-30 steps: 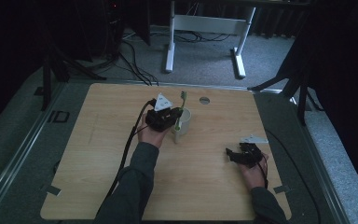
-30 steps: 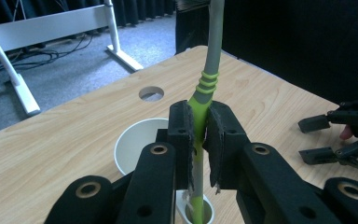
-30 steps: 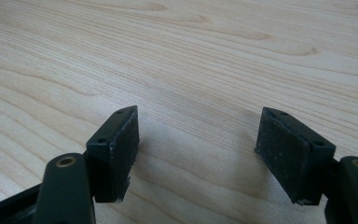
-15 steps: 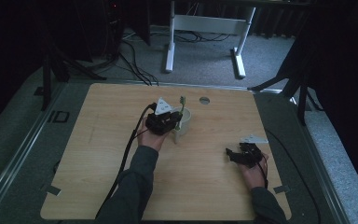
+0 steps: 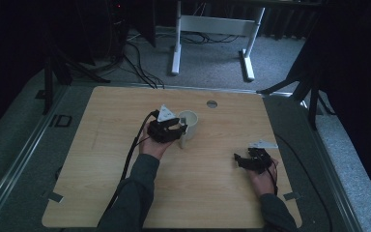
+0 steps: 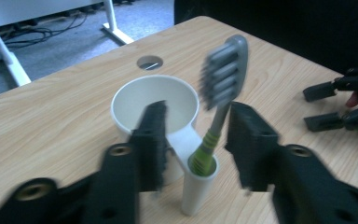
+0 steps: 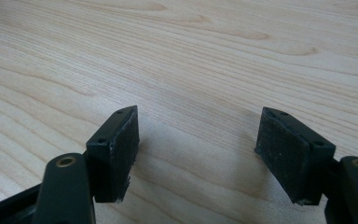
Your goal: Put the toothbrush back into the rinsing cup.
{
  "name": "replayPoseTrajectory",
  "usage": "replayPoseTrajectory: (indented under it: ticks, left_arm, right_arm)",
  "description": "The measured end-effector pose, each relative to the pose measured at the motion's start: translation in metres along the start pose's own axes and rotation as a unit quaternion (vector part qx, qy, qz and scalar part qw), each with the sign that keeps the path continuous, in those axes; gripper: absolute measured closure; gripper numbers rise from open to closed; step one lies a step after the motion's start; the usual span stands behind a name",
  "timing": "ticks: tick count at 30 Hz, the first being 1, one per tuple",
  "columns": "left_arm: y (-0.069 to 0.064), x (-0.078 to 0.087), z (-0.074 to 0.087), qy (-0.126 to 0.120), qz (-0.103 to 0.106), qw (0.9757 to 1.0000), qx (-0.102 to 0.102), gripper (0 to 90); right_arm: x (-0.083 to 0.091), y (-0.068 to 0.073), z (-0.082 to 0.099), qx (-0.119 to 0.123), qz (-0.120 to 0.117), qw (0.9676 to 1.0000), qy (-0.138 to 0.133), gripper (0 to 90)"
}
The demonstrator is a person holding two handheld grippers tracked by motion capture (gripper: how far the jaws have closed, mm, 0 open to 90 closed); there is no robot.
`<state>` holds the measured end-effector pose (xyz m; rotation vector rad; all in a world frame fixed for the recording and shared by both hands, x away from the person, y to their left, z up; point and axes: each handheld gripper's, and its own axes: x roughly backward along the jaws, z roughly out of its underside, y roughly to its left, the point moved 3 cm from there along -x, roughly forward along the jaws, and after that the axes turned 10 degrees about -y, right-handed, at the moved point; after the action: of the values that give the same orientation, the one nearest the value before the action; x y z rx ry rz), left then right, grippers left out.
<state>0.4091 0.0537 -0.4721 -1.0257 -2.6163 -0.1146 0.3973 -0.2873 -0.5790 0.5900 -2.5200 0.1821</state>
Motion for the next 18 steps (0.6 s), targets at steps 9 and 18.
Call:
replayPoseTrajectory:
  ticks: [9, 18]
  left_arm:
    - [0.010, 0.015, 0.016, 0.007, -0.009, 0.9999, 0.010, 44.6]
    - [0.034, 0.035, 0.038, 0.018, -0.063, 0.9972, 0.035, 41.9]
  right_arm:
    - [0.000, 0.000, 0.000, 0.000, 0.000, 1.0000, 0.000, 29.5]
    - [0.000, 0.000, 0.000, -0.001, 0.000, 1.0000, 0.000, 29.5]
